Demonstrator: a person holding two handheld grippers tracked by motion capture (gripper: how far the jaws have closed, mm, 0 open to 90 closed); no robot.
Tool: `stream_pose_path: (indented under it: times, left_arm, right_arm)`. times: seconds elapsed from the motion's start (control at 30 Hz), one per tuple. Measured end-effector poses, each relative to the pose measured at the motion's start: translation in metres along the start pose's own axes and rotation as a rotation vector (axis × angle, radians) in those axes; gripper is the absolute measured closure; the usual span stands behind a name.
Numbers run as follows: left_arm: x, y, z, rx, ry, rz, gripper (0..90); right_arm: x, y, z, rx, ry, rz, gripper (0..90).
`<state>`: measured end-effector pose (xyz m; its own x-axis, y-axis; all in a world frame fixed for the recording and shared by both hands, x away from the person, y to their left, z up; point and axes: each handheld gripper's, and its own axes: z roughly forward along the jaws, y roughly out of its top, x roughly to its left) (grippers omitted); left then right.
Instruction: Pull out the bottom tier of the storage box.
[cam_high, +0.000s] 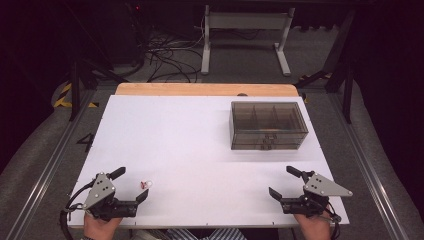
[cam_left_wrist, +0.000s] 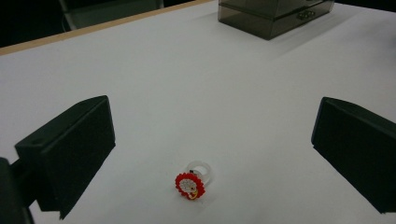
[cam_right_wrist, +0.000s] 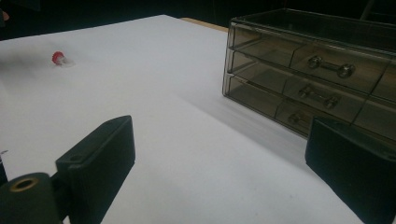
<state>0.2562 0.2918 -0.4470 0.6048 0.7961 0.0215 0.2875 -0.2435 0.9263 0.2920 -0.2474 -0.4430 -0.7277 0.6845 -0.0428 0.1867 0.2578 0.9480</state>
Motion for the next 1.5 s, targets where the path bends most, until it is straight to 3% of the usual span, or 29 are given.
stream_pose_path:
  times: [0.9,1.13,1.37,1.5]
  left_arm:
    - [-0.001,0.000,0.002,0.006,-0.001,-0.004,1.5]
    - [0.000,0.000,0.003,0.009,0.000,-0.011,1.5]
    - [-0.001,0.000,0.003,0.006,0.003,-0.008,1.6]
    - [-0.001,0.000,0.003,0.009,0.003,-0.007,1.6]
  right_arm:
    - [0.000,-0.001,0.003,0.004,0.002,-0.001,9.1]
    - [-0.001,0.002,0.005,0.030,0.010,-0.002,14.1]
    - [-0.004,0.009,0.014,0.032,-0.004,-0.024,17.0]
    - [-0.008,0.011,0.021,0.034,-0.008,-0.013,17.3]
